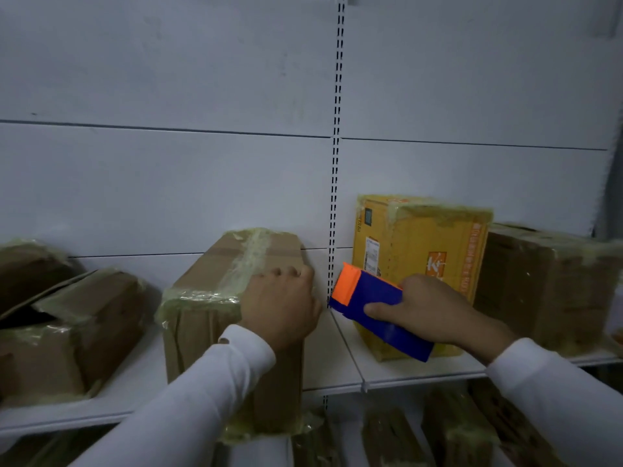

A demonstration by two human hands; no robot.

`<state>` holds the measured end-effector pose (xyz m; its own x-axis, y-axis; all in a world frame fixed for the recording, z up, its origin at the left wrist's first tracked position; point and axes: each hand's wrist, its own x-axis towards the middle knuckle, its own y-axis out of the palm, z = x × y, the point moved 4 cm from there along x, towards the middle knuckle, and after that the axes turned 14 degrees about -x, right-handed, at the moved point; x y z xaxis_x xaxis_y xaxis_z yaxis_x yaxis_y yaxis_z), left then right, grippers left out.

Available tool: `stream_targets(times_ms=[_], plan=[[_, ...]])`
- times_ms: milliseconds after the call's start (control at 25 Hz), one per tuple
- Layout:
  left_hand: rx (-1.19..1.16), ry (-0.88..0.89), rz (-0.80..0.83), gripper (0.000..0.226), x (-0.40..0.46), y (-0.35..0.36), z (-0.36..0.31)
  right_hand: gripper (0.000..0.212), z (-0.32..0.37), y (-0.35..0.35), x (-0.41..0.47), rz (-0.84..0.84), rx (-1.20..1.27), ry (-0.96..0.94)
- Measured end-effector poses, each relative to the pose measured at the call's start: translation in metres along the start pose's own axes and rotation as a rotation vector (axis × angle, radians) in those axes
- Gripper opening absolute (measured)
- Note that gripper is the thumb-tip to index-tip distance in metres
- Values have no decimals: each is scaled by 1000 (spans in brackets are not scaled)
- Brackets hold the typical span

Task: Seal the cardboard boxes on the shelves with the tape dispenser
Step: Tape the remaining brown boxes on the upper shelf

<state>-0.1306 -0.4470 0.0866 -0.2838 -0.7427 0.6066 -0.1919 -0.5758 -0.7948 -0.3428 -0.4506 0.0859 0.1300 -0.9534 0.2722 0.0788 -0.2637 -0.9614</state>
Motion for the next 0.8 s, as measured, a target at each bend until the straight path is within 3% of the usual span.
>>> stream_targets(times_ms=[280,440,560,640,800], plan=[[-55,-8,-42,36,1,-9,2,43,7,6,-7,44,268,-9],[-340,95,105,73,-7,-32,38,36,7,6,-13,93,399,-56],[-149,89,241,96,-23,-49,88,37,3,-4,-17,76,481,-81],[-93,39,339,92,-33,-43,99,47,4,-15,-20,41,546,-98],[-102,141,178,81,-27,-32,63,56,3,-36,-13,-57,615,-109]])
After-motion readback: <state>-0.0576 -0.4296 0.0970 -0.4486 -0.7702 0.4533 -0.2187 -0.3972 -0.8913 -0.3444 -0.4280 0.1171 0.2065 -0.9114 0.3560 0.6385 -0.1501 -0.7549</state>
